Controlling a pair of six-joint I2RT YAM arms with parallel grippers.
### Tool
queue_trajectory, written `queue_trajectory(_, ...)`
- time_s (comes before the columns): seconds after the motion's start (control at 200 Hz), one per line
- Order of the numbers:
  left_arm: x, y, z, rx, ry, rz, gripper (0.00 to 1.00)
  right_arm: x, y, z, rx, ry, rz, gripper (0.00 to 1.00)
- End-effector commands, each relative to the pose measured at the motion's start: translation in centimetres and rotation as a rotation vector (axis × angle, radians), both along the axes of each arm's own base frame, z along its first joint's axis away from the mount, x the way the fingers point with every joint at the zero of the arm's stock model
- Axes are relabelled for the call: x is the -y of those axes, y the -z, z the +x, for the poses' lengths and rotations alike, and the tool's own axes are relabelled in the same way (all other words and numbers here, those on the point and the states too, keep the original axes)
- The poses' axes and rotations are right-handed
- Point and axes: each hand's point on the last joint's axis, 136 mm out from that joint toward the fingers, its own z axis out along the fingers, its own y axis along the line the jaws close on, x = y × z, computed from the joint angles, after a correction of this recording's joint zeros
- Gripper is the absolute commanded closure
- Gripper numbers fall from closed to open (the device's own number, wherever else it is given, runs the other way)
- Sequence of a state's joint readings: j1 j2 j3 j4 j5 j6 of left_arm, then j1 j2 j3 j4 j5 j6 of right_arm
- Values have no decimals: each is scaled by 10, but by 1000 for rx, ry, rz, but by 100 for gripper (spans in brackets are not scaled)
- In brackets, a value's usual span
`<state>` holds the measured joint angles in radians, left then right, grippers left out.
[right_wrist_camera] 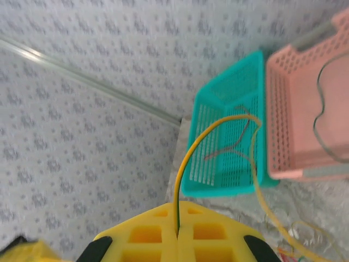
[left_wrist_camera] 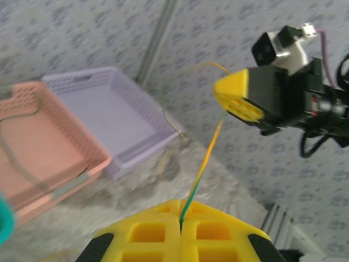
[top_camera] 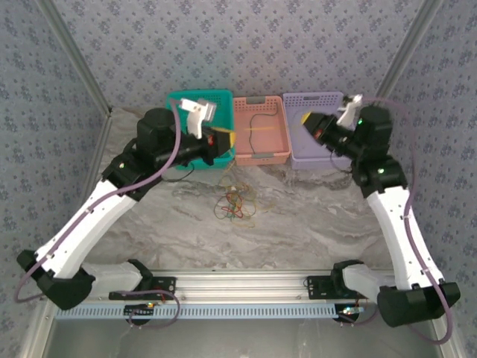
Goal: Untangle the cables
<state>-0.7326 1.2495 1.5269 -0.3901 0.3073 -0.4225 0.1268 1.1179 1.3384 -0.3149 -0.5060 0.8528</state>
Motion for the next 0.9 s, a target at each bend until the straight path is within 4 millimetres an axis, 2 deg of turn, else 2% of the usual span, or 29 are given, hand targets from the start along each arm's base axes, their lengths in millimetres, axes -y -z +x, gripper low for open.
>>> queue_trajectory(0.0,14,-81,-5,90,25,-169,100,41,-39,14,62,125,-47,100)
queue_trajectory(0.15,51,-136,2,152,92,-224,100,66,-103,27,190,166,-34,100)
queue_trajectory(0.185,57,-149,5,177,99,-238,100,72,-114,31,217,174,-28,100)
queue_trajectory(0.195,62,-145,9,169,101,-229,100,73,-117,32,225,177,-27,100)
queue_trajectory(0.2,60,-154,7,185,101,-244,100,74,-119,33,229,178,-25,100)
queue_trajectory(0.215,66,-151,13,179,104,-239,100,77,-123,34,238,181,-21,100)
queue_trajectory(0.22,64,-160,10,195,105,-254,100,78,-125,35,243,182,-20,100)
queue_trajectory(0.24,68,-166,12,208,111,-269,100,81,-131,37,256,185,-15,100)
queue_trajectory(0.255,75,-164,17,204,118,-267,100,84,-135,38,267,188,-10,100)
queue_trajectory(0.26,72,-173,14,222,119,-285,100,84,-136,39,269,187,-8,100)
queue_trajectory(0.275,78,-171,19,219,122,-284,100,87,-141,39,283,191,-4,100)
queue_trajectory(0.28,75,-180,16,236,124,-302,100,87,-142,40,287,192,-3,100)
queue_trajectory(0.29,77,-182,18,242,126,-309,100,88,-146,40,295,193,0,100)
queue_trajectory(0.295,81,-178,22,234,127,-303,100,90,-146,41,296,196,1,100)
queue_trajectory(0.3,77,-188,18,254,128,-323,100,91,-147,42,299,197,3,100)
queue_trajectory(0.315,85,-184,24,249,132,-321,100,94,-151,43,310,202,6,100)
queue_trajectory(0.33,84,-195,22,275,135,-348,100,96,-153,45,316,206,9,100)
queue_trajectory(0.335,87,-191,26,266,135,-342,100,96,-155,44,322,207,9,100)
queue_trajectory(0.35,86,-202,24,293,136,-371,100,99,-158,46,329,211,13,100)
queue_trajectory(0.355,90,-197,28,286,137,-366,100,99,-159,47,331,211,14,100)
queue_trajectory(0.365,87,-207,25,309,137,-390,100,100,-162,47,338,211,16,100)
queue_trajectory(0.38,91,-206,30,314,134,-398,100,102,-165,48,347,215,18,100)
queue_trajectory(0.41,88,-221,30,362,128,-452,100,106,-168,52,357,219,22,100)
queue_trajectory(0.5,91,-233,48,438,99,-572,100,115,-179,61,390,230,33,100)
queue_trajectory(0.58,98,-230,71,463,70,-633,100,122,-185,71,423,235,50,100)
queue_trajectory(0.66,110,-218,93,466,53,-668,100,130,-186,84,444,245,55,100)
queue_trajectory(0.77,127,-193,123,477,7,-692,100,141,-185,103,473,253,65,100)
queue_trajectory(0.894,137,-162,159,481,-57,-736,100,149,-176,125,480,249,65,100)
